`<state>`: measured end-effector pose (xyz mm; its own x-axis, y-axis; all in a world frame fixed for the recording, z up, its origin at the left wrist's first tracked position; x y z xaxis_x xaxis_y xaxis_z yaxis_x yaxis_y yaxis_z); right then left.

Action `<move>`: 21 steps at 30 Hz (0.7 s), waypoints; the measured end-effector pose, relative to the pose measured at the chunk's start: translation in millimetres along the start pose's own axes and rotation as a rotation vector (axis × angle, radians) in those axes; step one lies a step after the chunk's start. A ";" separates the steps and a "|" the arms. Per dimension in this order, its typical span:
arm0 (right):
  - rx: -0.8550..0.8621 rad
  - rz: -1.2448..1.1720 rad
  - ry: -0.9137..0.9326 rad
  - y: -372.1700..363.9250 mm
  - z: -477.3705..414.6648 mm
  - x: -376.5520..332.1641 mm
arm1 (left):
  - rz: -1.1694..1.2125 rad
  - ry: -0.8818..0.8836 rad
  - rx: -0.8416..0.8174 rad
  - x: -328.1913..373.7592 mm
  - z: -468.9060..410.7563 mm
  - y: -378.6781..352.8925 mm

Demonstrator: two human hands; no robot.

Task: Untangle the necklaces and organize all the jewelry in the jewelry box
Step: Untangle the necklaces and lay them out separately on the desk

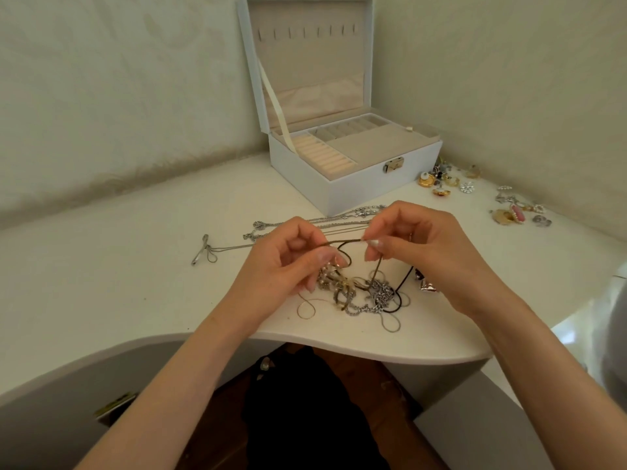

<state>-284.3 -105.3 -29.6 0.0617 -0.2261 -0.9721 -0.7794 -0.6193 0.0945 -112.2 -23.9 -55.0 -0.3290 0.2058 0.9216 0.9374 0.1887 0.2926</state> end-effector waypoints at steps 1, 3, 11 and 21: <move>0.007 0.041 0.013 0.4 0.5 1.0 | 0.053 0.001 -0.004 0.0 -0.2 0.8; 0.008 0.155 0.050 -3.7 1.3 3.9 | 0.107 0.002 0.000 0.0 -0.6 1.6; 0.024 0.355 0.028 -34.5 4.2 9.6 | 0.082 0.009 0.054 -0.1 -0.2 2.3; 0.020 0.127 0.022 -10.9 4.2 4.7 | 0.102 -0.019 0.027 -2.4 -0.7 1.8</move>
<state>-278.2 -96.5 -36.1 -0.0247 -0.3187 -0.9475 -0.7942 -0.5694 0.2123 -109.7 -24.7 -56.5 -0.2347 0.2429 0.9412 0.9628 0.1917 0.1906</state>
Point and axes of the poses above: each hand's wrist, its own z-axis away from the middle knuckle, its own y-axis out of the back of the hand, x = y × z, the point moved 1 cm from there along -z, towards the middle knuckle, and after that the axes turned 12 degrees about -z, right-handed, at the moved point
